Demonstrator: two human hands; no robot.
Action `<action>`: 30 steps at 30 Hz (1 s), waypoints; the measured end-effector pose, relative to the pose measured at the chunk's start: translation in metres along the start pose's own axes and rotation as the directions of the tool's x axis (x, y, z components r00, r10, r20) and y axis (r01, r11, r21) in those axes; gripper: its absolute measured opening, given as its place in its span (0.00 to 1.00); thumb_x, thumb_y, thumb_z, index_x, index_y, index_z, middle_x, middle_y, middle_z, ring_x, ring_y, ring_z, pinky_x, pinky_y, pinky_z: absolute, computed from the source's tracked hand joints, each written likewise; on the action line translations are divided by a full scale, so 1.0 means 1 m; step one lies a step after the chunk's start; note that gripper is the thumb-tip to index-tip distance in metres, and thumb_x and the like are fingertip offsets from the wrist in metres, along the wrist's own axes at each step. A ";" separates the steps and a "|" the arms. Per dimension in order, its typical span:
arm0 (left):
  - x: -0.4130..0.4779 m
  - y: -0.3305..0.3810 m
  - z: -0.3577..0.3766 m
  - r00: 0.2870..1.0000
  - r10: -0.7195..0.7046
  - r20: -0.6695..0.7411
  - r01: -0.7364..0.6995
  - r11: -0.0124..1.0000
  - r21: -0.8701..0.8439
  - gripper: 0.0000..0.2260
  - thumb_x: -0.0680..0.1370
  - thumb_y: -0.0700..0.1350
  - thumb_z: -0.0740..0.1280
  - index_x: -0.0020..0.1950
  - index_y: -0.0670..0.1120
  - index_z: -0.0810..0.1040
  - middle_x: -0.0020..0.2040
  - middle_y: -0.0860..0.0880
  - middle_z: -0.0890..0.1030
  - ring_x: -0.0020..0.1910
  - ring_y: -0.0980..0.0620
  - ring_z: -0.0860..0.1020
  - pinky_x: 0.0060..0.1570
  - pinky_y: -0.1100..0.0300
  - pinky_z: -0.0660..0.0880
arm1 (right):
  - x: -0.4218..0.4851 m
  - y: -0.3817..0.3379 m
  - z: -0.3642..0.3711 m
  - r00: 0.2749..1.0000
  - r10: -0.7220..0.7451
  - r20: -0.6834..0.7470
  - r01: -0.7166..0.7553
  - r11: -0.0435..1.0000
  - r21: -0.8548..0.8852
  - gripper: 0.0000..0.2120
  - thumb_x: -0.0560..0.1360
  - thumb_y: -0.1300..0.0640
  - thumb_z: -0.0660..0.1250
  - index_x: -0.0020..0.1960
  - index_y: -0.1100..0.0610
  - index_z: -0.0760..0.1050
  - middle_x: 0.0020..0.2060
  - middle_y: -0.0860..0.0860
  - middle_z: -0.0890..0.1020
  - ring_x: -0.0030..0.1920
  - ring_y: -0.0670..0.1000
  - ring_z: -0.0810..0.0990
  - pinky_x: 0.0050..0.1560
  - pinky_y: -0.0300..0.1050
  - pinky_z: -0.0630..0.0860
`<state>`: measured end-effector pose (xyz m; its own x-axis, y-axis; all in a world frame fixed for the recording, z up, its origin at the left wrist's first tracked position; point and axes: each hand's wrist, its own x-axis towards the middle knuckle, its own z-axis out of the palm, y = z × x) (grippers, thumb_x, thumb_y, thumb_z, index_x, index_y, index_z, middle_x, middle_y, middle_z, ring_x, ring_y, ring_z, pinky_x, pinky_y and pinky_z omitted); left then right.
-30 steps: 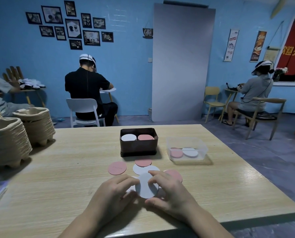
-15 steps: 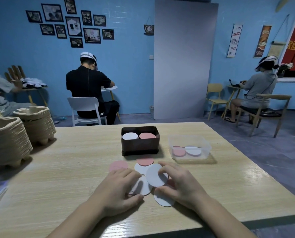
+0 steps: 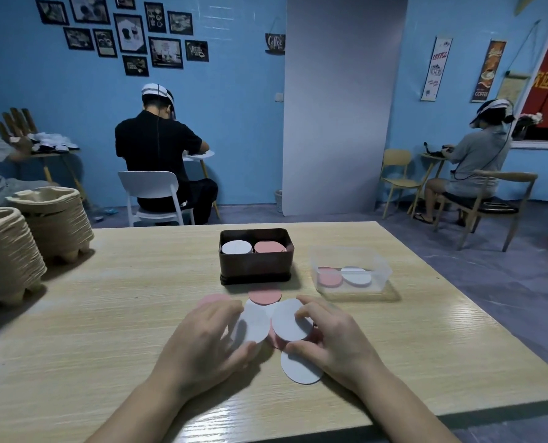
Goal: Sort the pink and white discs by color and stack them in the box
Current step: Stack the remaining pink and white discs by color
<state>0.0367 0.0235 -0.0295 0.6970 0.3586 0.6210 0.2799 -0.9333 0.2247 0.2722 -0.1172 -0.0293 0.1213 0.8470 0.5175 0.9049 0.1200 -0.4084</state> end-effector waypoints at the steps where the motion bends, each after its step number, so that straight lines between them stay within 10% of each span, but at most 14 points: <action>1: 0.001 0.002 0.001 1.000 0.016 0.000 -0.016 1.000 0.007 0.20 0.74 0.59 0.71 0.58 0.48 0.76 0.55 0.52 0.82 0.54 0.50 0.80 0.49 0.54 0.79 | 0.000 -0.001 0.000 1.000 -0.009 0.018 0.009 1.000 -0.007 0.19 0.68 0.41 0.75 0.50 0.50 0.73 0.65 0.46 0.78 0.69 0.43 0.71 0.61 0.41 0.72; 8: 0.000 0.001 0.004 0.999 0.053 0.001 -0.053 0.998 -0.030 0.19 0.76 0.62 0.70 0.59 0.51 0.73 0.61 0.50 0.81 0.57 0.49 0.80 0.52 0.56 0.77 | 0.005 -0.007 0.007 0.995 0.036 0.094 -0.045 0.994 0.095 0.28 0.65 0.39 0.75 0.60 0.40 0.67 0.58 0.45 0.80 0.50 0.48 0.79 0.52 0.49 0.79; 30: -0.006 -0.003 0.001 1.000 -0.002 -0.019 0.001 0.998 -0.055 0.13 0.76 0.56 0.67 0.59 0.54 0.74 0.50 0.58 0.81 0.47 0.58 0.78 0.40 0.60 0.75 | 0.014 -0.025 0.023 0.994 -0.110 -0.028 0.112 0.985 0.132 0.18 0.69 0.51 0.78 0.53 0.47 0.72 0.67 0.43 0.77 0.69 0.43 0.73 0.62 0.43 0.74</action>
<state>0.0326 0.0240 -0.0349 0.6835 0.3601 0.6349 0.2439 -0.9325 0.2664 0.2422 -0.0960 -0.0294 0.0325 0.8142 0.5797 0.8507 0.2819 -0.4437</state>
